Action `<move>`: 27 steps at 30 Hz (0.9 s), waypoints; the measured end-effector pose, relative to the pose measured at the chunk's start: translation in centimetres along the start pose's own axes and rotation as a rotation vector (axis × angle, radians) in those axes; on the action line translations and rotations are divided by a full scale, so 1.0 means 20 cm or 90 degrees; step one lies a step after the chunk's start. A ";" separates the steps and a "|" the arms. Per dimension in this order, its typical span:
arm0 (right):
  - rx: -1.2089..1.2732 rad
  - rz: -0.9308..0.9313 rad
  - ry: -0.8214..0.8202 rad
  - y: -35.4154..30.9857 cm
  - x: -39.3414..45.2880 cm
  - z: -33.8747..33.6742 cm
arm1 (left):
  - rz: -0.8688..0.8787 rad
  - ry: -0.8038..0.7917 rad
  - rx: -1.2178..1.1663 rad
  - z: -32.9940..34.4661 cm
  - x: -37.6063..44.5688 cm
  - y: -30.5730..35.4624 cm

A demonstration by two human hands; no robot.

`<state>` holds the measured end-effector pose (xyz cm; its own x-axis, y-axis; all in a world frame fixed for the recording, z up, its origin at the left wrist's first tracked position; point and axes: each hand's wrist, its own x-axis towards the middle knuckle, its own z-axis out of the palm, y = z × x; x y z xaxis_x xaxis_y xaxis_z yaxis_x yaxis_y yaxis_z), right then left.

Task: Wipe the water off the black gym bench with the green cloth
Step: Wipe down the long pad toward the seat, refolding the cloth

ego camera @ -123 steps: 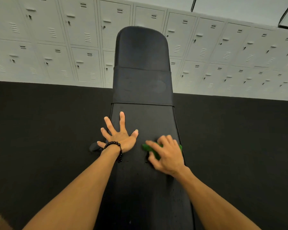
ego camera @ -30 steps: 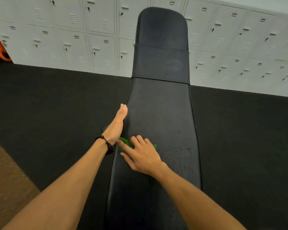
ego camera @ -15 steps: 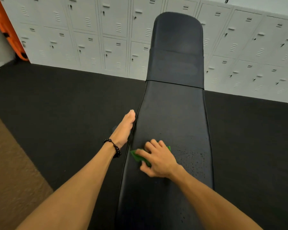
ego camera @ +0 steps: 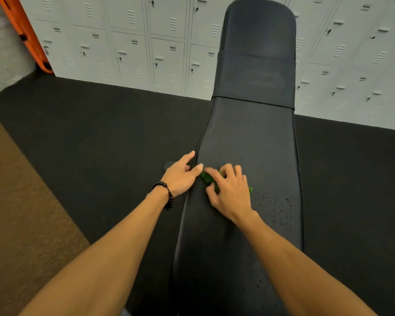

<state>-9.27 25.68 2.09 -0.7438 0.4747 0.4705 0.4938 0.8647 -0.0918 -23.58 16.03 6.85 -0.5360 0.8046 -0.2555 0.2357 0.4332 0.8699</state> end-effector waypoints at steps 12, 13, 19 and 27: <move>-0.031 0.198 0.081 0.16 -0.14 -0.04 | -0.072 -0.034 0.168 0.24 0.01 0.12; -0.026 0.129 0.056 0.13 -0.16 -0.04 | -0.083 -0.034 0.162 0.25 0.01 0.13; -0.069 -0.074 0.039 0.31 -0.35 -0.06 | -0.098 -0.029 0.149 0.27 0.01 0.14; 0.026 0.021 0.048 0.18 -0.19 -0.04 | -0.121 -0.032 0.189 0.26 0.02 0.15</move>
<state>-4.28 26.79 0.59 -0.6908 0.4908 0.5309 0.4975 0.8555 -0.1435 -18.83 19.78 7.18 -0.5537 0.7141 -0.4283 0.3654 0.6706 0.6456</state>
